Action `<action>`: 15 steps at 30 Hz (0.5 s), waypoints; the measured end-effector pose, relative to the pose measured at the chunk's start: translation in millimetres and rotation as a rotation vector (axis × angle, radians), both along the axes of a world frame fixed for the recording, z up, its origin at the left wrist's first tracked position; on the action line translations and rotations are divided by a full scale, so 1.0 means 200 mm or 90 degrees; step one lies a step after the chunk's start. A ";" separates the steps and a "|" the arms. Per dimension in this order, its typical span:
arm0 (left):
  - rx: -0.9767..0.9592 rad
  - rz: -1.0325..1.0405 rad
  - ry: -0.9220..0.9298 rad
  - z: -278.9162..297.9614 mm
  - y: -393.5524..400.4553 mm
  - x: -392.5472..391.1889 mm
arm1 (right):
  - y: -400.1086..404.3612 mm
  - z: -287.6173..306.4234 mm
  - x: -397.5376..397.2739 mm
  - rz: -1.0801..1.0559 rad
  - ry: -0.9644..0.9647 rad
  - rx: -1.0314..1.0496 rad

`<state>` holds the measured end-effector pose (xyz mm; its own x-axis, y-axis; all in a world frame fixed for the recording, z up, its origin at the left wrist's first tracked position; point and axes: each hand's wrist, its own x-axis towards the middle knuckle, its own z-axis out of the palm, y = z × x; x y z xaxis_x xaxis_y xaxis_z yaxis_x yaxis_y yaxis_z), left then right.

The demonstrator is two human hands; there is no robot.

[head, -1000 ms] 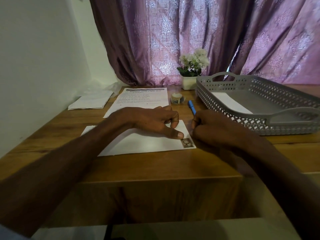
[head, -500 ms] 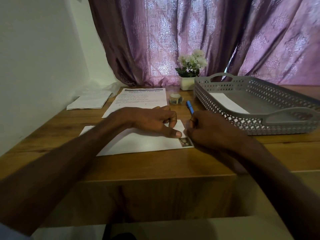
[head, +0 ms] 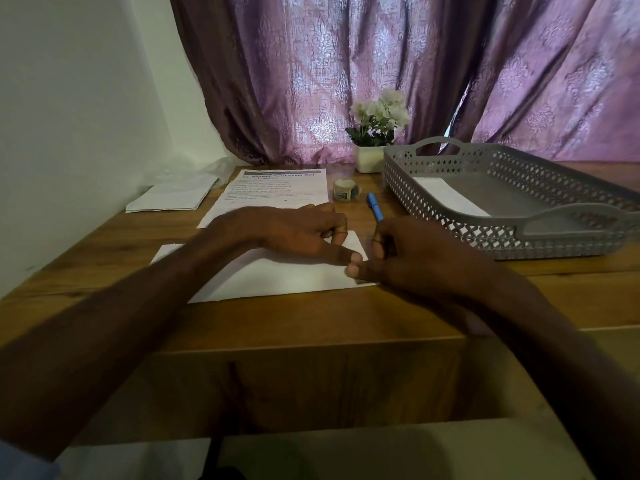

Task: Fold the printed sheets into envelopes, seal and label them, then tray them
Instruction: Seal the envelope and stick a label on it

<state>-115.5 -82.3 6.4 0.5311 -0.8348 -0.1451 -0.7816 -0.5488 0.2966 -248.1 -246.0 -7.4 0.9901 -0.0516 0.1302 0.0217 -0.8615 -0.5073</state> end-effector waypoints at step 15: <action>-0.230 -0.032 -0.098 -0.02 0.03 -0.01 | 0.07 -0.12 -0.02 -0.103 -0.173 0.026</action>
<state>-116.5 -76.0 2.2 0.4815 -0.8428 0.2405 -0.8548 -0.3910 0.3411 -252.2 -231.7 -30.7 0.8980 -0.2164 0.3831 0.0255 -0.8436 -0.5364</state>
